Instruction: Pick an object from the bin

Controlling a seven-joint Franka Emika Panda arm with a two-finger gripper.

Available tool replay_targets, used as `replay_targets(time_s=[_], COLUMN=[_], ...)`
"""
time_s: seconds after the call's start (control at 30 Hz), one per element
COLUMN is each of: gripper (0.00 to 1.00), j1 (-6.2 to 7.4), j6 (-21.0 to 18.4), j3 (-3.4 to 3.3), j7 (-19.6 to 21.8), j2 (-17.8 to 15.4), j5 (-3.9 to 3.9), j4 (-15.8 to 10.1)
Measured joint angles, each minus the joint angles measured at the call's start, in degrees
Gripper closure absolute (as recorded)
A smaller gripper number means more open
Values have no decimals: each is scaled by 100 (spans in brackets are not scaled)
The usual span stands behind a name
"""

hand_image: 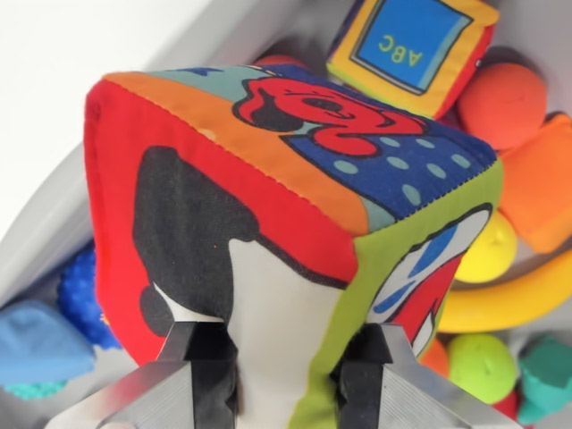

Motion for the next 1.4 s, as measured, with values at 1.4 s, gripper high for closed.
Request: replay_targets(time_s=[1.4], gripper=[100], j1=[-2], j6=[-1619], j3=[-40], j7=[49], j2=[-287], j5=[-60], j4=[1334])
